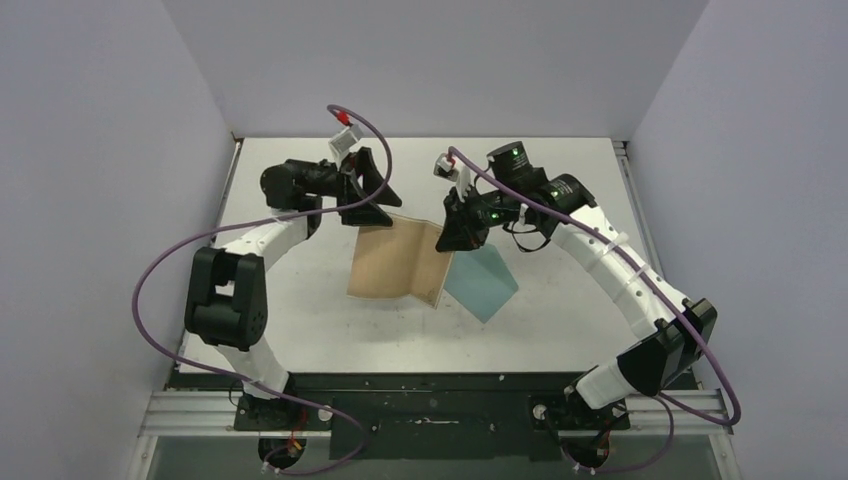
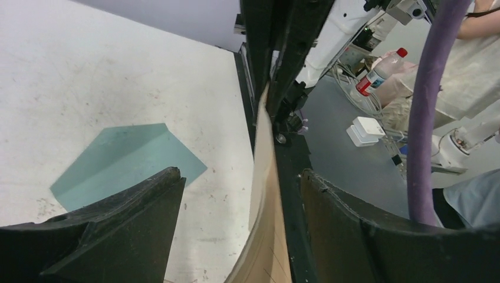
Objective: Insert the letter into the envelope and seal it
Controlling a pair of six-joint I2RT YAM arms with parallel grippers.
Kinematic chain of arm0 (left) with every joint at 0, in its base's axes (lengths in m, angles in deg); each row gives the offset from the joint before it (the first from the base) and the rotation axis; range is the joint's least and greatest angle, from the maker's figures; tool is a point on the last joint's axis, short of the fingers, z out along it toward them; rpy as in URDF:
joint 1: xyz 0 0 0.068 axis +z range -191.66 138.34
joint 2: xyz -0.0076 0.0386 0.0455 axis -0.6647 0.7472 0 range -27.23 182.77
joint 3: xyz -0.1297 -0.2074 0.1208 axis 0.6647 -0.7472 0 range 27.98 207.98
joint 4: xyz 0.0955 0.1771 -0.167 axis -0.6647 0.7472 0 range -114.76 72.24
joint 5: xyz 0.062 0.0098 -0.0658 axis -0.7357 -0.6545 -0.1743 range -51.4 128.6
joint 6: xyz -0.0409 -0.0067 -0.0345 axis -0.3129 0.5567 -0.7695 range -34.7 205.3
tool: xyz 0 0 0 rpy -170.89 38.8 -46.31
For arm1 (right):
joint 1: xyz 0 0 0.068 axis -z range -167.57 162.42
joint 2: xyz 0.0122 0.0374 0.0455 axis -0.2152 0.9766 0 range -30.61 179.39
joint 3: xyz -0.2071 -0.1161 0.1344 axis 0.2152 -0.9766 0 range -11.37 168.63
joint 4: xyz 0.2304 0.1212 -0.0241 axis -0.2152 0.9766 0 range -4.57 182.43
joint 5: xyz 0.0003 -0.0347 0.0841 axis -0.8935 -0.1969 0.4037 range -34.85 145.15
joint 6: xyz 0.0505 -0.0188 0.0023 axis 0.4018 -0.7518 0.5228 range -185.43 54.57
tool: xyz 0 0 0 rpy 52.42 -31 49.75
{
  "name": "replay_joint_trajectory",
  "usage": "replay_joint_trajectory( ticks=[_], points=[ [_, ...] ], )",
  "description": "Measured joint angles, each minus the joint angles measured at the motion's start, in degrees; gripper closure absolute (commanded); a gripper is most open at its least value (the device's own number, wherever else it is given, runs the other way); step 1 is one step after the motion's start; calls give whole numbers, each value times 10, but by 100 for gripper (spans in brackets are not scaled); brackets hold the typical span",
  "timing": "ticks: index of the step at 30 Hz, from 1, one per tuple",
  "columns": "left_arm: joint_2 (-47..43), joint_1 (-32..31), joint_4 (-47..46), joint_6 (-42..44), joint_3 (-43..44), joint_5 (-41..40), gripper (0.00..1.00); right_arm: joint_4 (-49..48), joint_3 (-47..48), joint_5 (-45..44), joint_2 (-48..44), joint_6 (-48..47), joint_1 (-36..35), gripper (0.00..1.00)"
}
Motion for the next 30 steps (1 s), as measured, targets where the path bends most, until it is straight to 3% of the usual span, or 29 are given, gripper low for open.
replay_joint_trajectory(
  ticks=[2, 7, 9, 10, 14, 17, 20, 24, 30],
  points=[
    [1, 3, -23, -19, 12, -6, 20, 5, 3, -9, 1, -2, 15, 95],
    [-3, 31, -30, -12, 39, -68, 16, 3, 4, -42, 13, 3, 44, 95],
    [-20, 48, 71, 80, 37, -116, 5, 2, 4, -56, 19, 7, 50, 95],
    [-41, 53, 178, 160, 37, -164, 0, 0, 4, -63, 22, 8, 51, 95],
    [-115, 38, 504, 408, 66, -355, 4, -3, 4, -80, 26, 15, 55, 95],
    [-138, 18, 633, 511, 106, -447, 4, -3, 4, -85, 26, 16, 55, 95],
    [-153, 21, 703, 583, 115, -502, 4, 3, 4, -88, 26, 14, 54, 95],
    [-155, 43, 777, 648, 131, -516, 4, 14, 4, -108, 25, 3, 46, 95],
    [-170, 35, 847, 772, 176, -428, 0, 32, 4, -163, 22, -23, 4, 95]
  ],
)
